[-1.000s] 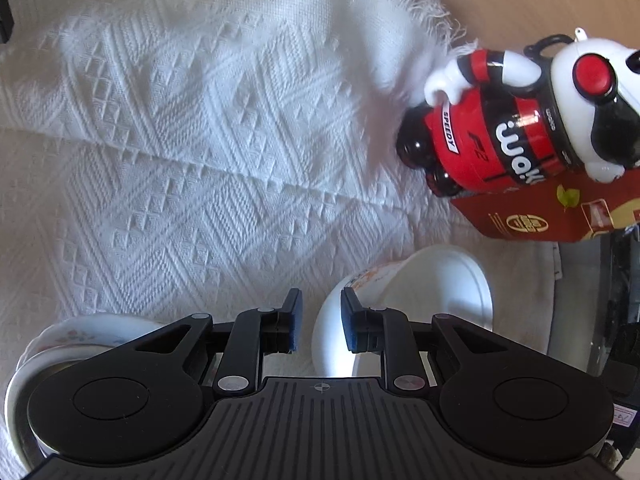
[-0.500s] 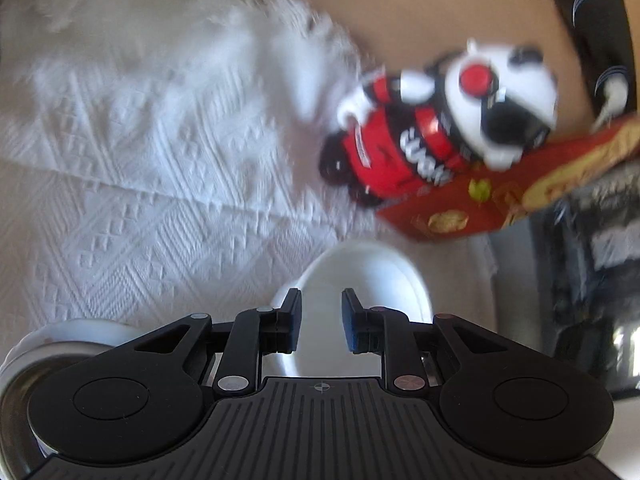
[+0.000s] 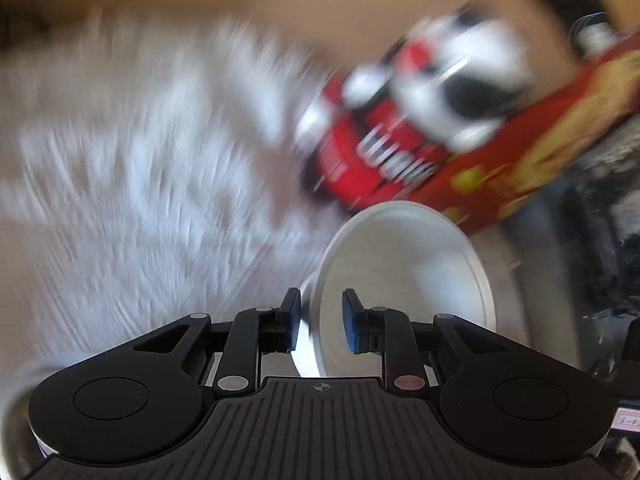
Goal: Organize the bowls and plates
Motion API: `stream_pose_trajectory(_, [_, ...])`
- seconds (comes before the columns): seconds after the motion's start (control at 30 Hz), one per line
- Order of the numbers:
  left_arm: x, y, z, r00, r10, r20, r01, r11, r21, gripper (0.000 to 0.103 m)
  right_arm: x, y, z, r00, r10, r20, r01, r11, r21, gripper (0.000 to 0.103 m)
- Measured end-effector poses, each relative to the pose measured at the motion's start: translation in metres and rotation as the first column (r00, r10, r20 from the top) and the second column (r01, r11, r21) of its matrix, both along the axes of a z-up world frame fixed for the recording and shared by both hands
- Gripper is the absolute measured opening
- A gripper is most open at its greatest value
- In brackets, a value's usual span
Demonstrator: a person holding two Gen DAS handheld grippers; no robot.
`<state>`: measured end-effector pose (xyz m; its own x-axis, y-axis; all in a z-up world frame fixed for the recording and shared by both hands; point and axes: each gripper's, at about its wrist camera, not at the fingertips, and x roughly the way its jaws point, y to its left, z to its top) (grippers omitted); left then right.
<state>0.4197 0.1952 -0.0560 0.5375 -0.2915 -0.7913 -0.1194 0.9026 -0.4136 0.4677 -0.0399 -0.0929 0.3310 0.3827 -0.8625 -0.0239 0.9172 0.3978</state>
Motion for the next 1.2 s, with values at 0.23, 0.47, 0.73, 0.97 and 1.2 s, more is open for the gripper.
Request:
stream_pose_trajectory(0.23, [-0.05,-0.014,0.084,0.997,-0.063,0.044,0.063,0.998,-0.002,0.024,-0.057,-0.008,0.112,0.966,0.057,0.253,-0.054,0.998,-0.02,0.022])
stream_pose_trajectory(0.47, [-0.1,-0.032,0.058,0.985,-0.157,-0.075,0.155,0.988,-0.025,0.024,-0.105,-0.028,0.122,0.976,0.123,0.18,-0.119,0.992,-0.032,0.022])
stream_pose_trajectory(0.73, [-0.123,-0.033,-0.013,0.959,-0.158,-0.233,0.143,0.986,-0.081,0.024,-0.128,-0.031,0.062,0.995,0.097,0.027,-0.097,0.995,-0.033,0.024])
stream_pose_trajectory(0.97, [-0.134,-0.027,-0.018,0.958,-0.148,-0.247,0.122,0.985,-0.119,0.024,-0.136,-0.03,0.032,0.998,0.068,-0.014,-0.068,0.997,-0.034,0.024])
stream_pose_trajectory(1.2, [-0.131,-0.023,0.004,0.97,-0.14,-0.201,0.108,0.981,-0.162,0.025,-0.141,-0.039,0.045,0.998,0.055,0.025,-0.055,0.998,-0.004,0.024])
